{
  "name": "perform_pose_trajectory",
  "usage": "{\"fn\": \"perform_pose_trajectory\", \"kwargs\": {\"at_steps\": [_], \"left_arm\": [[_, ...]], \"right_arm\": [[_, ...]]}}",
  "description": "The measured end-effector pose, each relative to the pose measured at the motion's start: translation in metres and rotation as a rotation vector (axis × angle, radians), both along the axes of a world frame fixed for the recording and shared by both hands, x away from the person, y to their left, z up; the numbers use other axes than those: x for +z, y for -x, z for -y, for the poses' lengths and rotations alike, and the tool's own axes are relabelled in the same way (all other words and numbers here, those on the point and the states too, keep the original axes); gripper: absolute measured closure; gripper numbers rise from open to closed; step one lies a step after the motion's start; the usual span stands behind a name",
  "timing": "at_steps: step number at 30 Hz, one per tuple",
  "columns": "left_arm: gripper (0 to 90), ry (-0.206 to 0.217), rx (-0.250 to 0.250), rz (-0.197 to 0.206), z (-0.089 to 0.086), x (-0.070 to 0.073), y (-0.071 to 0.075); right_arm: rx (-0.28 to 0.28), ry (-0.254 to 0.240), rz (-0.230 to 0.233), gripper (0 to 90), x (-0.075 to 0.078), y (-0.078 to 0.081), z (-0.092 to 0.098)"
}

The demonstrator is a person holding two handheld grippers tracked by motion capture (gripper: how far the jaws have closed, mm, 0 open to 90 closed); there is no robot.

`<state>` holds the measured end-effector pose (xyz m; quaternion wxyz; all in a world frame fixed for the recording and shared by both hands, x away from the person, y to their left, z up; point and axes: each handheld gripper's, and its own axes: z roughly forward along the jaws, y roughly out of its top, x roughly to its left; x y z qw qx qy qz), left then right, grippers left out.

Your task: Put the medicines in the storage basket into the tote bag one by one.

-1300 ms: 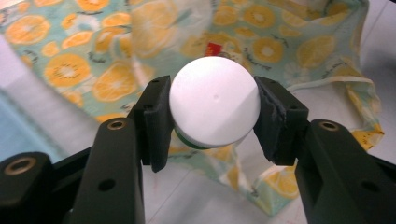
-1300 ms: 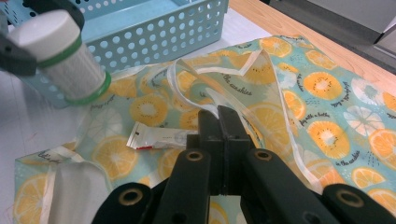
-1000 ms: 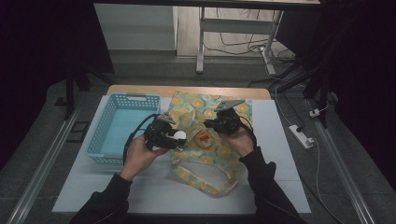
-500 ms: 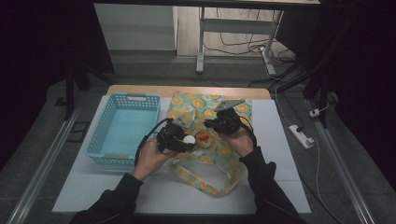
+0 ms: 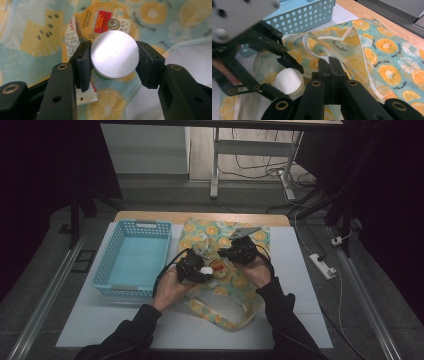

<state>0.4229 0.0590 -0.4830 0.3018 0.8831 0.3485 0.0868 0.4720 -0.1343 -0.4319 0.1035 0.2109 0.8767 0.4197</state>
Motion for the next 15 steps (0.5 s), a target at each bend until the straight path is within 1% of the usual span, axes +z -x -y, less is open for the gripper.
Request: {"fn": "perform_pose_trajectory", "kwargs": {"at_steps": [2, 8, 10, 15], "left_arm": [[50.2, 0.007, 0.003, -0.008, 0.001, -0.002, -0.002], [50.2, -0.015, 0.027, -0.010, 0.004, -0.009, -0.007], [50.1, 0.003, 0.035, -0.016, 0.003, -0.010, -0.009], [49.9, 0.022, 0.040, -0.018, 0.001, -0.011, -0.010]], "right_arm": [[0.001, 0.001, 0.000, 90.0, 0.000, 0.000, 0.000], [0.001, 0.004, -0.003, 90.0, -0.001, 0.000, -0.001], [0.002, 0.005, -0.005, 90.0, -0.002, 0.000, -0.001], [0.004, 0.008, -0.005, 90.0, -0.002, 0.000, -0.001]]}}
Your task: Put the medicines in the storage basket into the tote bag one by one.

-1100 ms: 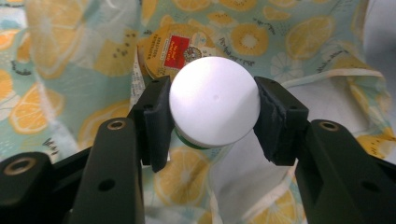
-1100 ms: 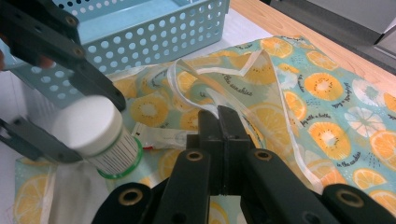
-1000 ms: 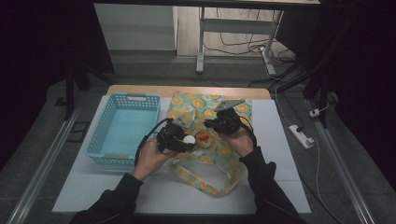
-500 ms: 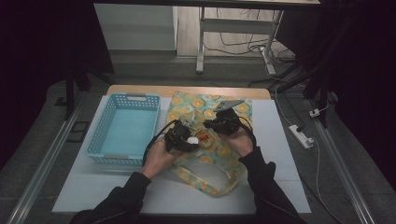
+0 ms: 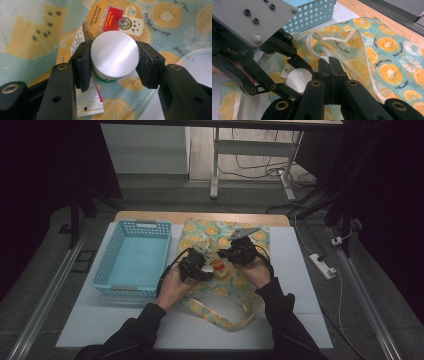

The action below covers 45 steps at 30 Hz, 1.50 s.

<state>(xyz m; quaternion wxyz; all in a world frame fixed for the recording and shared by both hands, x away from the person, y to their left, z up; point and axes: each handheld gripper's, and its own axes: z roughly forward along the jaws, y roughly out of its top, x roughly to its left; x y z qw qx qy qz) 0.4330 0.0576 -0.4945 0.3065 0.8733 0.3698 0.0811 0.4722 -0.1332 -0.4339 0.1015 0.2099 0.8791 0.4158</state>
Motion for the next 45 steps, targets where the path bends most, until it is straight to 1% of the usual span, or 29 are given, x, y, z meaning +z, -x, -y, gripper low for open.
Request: {"fn": "perform_pose_trajectory", "kwargs": {"at_steps": [4, 6, 8, 11, 14, 18, 21, 23, 28, 31, 34, 36, 38, 39, 40, 42, 45], "left_arm": [[49.1, 0.011, -0.002, -0.006, -0.001, 0.000, 0.001], [48.2, 0.024, -0.002, -0.005, -0.002, 0.001, 0.001], [45.4, 0.037, 0.000, -0.006, -0.004, 0.003, 0.002], [40.8, 0.051, 0.005, 0.007, -0.005, 0.008, 0.005], [36.5, 0.071, 0.002, 0.009, -0.007, 0.012, 0.007], [30.0, 0.105, -0.011, 0.011, -0.010, 0.016, 0.011], [26.9, 0.134, -0.033, 0.000, -0.013, 0.017, 0.015], [26.5, 0.150, -0.040, 0.003, -0.015, 0.017, 0.017], [21.3, 0.166, -0.042, 0.004, -0.017, 0.018, 0.024], [15.5, 0.203, -0.051, 0.000, -0.019, 0.018, 0.026], [9.1, 0.225, -0.080, 0.003, -0.020, 0.018, 0.029], [7.3, 0.236, -0.102, 0.001, -0.020, 0.017, 0.032], [5.5, 0.234, -0.118, 0.003, -0.019, 0.016, 0.035], [5.2, 0.223, -0.126, 0.008, -0.018, 0.016, 0.036], [5.1, 0.210, -0.129, 0.005, -0.017, 0.015, 0.038], [4.1, 0.198, -0.134, 0.007, -0.016, 0.013, 0.041], [2.1, 0.208, -0.137, 0.004, -0.016, 0.010, 0.044]], "right_arm": [[0.000, -0.002, 0.000, 90.0, 0.000, 0.000, 0.000], [0.000, -0.003, 0.001, 90.0, 0.000, 0.000, 0.000], [-0.001, -0.003, 0.001, 90.0, 0.001, 0.000, 0.001], [-0.001, -0.003, 0.001, 90.0, 0.001, 0.000, 0.001], [0.000, -0.002, 0.004, 90.0, 0.001, 0.000, 0.001], [0.000, -0.002, 0.004, 90.0, 0.001, 0.001, 0.001], [0.001, -0.001, 0.005, 90.0, 0.002, 0.001, 0.001], [0.002, -0.002, 0.006, 90.0, 0.002, 0.001, 0.001], [0.002, -0.003, 0.009, 90.0, 0.002, 0.001, 0.001], [0.003, -0.004, 0.009, 90.0, 0.003, 0.001, 0.002], [0.002, -0.006, 0.011, 90.0, 0.004, 0.002, 0.002], [0.003, -0.007, 0.011, 90.0, 0.004, 0.002, 0.002], [0.004, -0.007, 0.011, 90.0, 0.004, 0.002, 0.002], [0.005, -0.007, 0.011, 90.0, 0.004, 0.002, 0.002], [0.005, -0.006, 0.012, 90.0, 0.004, 0.002, 0.002], [0.007, -0.004, 0.011, 90.0, 0.004, 0.002, 0.001], [0.011, -0.002, 0.011, 90.0, 0.003, 0.003, 0.000]]}}
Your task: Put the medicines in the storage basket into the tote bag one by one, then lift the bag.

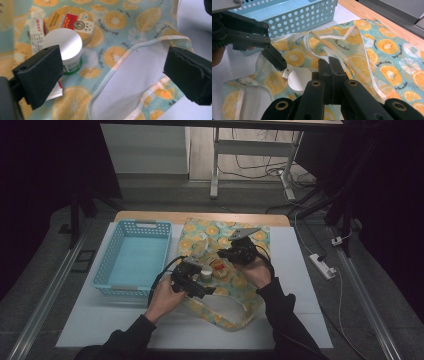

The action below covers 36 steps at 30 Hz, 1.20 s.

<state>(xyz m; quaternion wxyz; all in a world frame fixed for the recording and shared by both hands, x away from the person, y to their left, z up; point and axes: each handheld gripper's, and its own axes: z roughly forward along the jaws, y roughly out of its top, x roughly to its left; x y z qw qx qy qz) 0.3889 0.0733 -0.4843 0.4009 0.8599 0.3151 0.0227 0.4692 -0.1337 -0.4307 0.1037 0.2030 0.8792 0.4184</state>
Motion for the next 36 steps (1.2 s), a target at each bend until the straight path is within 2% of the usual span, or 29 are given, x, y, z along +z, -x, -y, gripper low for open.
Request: {"fn": "perform_pose_trajectory", "kwargs": {"at_steps": [4, 8, 13, 24, 30, 36], "left_arm": [[0.0, 0.006, -0.007, -0.020, -0.001, -0.004, 0.003], [0.0, -0.029, -0.019, -0.023, 0.000, -0.008, 0.006], [0.0, -0.052, -0.026, -0.032, 0.002, -0.016, 0.010], [0.0, -0.079, -0.027, -0.063, 0.003, -0.031, 0.010], [0.0, -0.111, -0.028, -0.064, 0.006, -0.041, 0.006], [0.5, -0.146, -0.017, -0.043, 0.006, -0.048, 0.004]], "right_arm": [[0.002, 0.000, 0.002, 90.0, 0.000, 0.000, 0.000], [0.000, -0.001, 0.001, 90.0, 0.000, 0.001, 0.000], [0.003, 0.000, 0.000, 90.0, 0.001, 0.001, 0.000], [0.007, 0.002, 0.002, 90.0, 0.001, 0.002, -0.001], [0.008, 0.004, 0.001, 90.0, 0.000, 0.001, -0.001], [0.010, 0.006, 0.000, 89.9, 0.000, 0.002, -0.002]]}}
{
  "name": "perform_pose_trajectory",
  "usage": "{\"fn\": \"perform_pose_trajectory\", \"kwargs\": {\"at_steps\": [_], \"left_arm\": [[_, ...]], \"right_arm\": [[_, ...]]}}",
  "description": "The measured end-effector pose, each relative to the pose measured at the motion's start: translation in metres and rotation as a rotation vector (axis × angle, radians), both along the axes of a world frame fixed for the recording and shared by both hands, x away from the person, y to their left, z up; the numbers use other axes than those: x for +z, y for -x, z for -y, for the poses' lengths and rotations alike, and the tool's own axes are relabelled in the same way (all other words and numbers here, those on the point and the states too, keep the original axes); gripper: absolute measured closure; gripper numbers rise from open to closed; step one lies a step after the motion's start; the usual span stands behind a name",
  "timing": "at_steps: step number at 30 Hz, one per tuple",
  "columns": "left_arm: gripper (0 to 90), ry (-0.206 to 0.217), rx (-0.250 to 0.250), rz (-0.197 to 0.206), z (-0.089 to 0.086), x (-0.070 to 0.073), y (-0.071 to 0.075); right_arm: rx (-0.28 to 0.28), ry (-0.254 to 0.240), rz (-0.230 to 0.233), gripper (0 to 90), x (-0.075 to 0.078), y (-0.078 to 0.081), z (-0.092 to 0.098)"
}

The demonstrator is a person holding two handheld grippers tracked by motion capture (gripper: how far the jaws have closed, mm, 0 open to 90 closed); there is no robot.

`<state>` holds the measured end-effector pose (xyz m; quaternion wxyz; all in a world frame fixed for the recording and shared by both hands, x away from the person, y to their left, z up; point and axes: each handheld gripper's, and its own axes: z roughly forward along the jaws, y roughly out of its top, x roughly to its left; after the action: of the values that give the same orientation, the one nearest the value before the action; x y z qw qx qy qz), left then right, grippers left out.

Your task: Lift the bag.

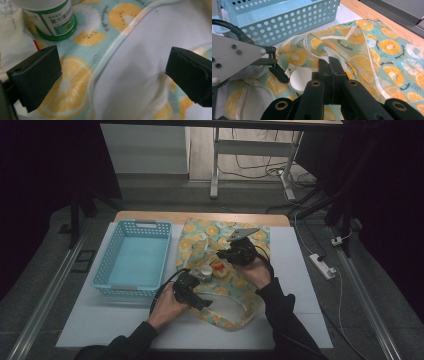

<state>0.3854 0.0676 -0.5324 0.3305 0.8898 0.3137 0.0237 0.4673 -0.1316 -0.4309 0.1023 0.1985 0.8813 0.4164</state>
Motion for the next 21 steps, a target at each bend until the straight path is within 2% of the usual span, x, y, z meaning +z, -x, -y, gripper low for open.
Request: {"fn": "perform_pose_trajectory", "kwargs": {"at_steps": [5, 8, 12, 21], "left_arm": [[1.4, -0.027, 0.019, 0.023, 0.0021, -0.0033, -0.0006], [4.9, -0.103, 0.016, 0.079, 0.0053, -0.0033, 0.0022], [8.9, -0.105, 0.021, 0.077, 0.0051, -0.0019, 0.0018], [47.0, -0.087, 0.077, 0.071, -0.0009, 0.0037, -0.0024]], "right_arm": [[0.002, 0.002, -0.002, 89.9, -0.0008, -0.0002, -0.0004], [0.002, 0.003, -0.003, 89.9, -0.0012, -0.0003, -0.0006], [0.002, 0.004, -0.004, 89.9, -0.0015, -0.0001, -0.0011], [0.006, 0.011, -0.007, 89.9, -0.0030, 0.0004, -0.0037]]}}
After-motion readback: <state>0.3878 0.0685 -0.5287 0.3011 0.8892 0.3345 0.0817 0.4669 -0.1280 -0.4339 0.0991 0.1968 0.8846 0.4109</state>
